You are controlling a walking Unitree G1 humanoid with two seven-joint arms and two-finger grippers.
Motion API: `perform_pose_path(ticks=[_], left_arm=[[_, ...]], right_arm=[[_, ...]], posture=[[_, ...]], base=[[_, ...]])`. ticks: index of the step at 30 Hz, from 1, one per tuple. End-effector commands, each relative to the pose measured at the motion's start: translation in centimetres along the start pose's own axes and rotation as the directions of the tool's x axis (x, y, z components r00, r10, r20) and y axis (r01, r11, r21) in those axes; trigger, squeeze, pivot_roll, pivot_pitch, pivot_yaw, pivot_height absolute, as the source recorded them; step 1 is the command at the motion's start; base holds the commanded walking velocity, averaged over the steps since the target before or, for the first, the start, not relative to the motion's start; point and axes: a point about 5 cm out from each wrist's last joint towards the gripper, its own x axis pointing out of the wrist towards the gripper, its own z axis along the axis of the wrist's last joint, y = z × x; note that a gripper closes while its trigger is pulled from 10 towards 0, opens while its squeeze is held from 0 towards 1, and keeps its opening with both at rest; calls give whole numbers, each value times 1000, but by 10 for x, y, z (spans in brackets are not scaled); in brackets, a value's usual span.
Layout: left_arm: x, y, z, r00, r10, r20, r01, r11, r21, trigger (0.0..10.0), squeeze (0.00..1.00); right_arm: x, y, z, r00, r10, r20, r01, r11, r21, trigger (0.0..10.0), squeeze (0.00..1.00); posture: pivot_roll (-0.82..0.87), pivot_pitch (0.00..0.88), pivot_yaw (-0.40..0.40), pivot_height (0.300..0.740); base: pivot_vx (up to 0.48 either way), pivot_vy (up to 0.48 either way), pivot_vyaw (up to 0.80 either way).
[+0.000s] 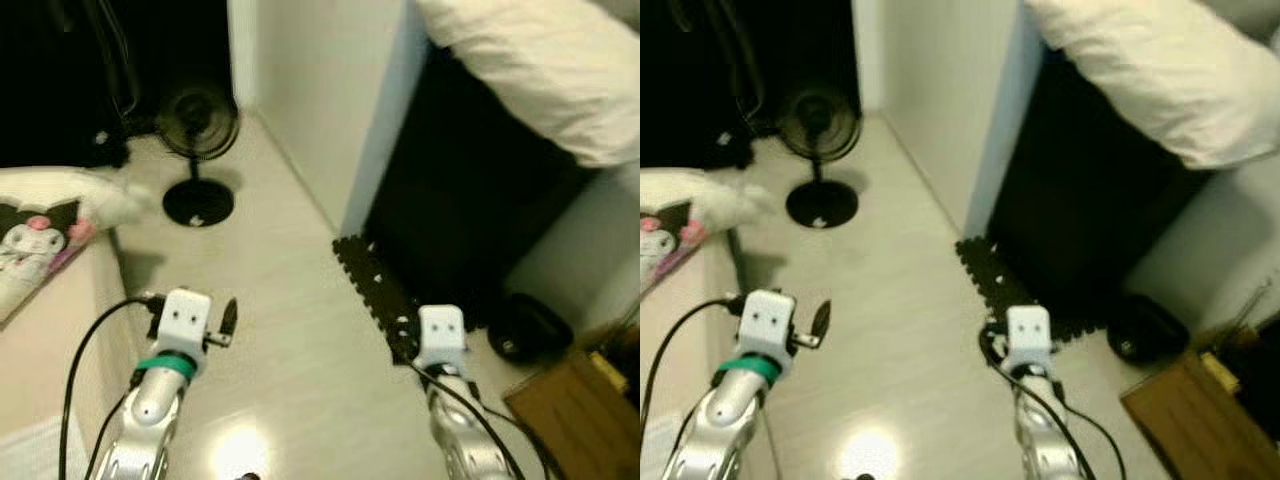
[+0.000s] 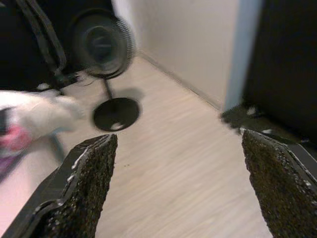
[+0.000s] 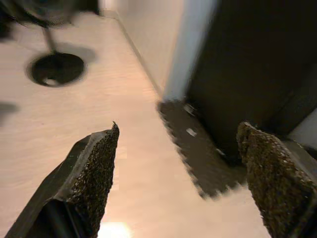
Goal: Clean up the room
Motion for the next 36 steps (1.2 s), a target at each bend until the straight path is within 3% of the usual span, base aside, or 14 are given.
perform_pose_path(ticks=[1,36], left_arm=[[-2,-5,-5,1000,-9,-25,9,1000,-4,10000,0],[-3,-6,-11,998,3,-69,-2,1000,11,10000,0]], right_arm=[[-6,-4,-12,999,-11,-48,11,1000,-5,10000,0],[-2,-9,-8,999,-5,-39,4,1000,-15,10000,0]], posture=[[181,0,-51,740],[173,0,-64,740]], base=[[0,0,800],[0,0,800]])
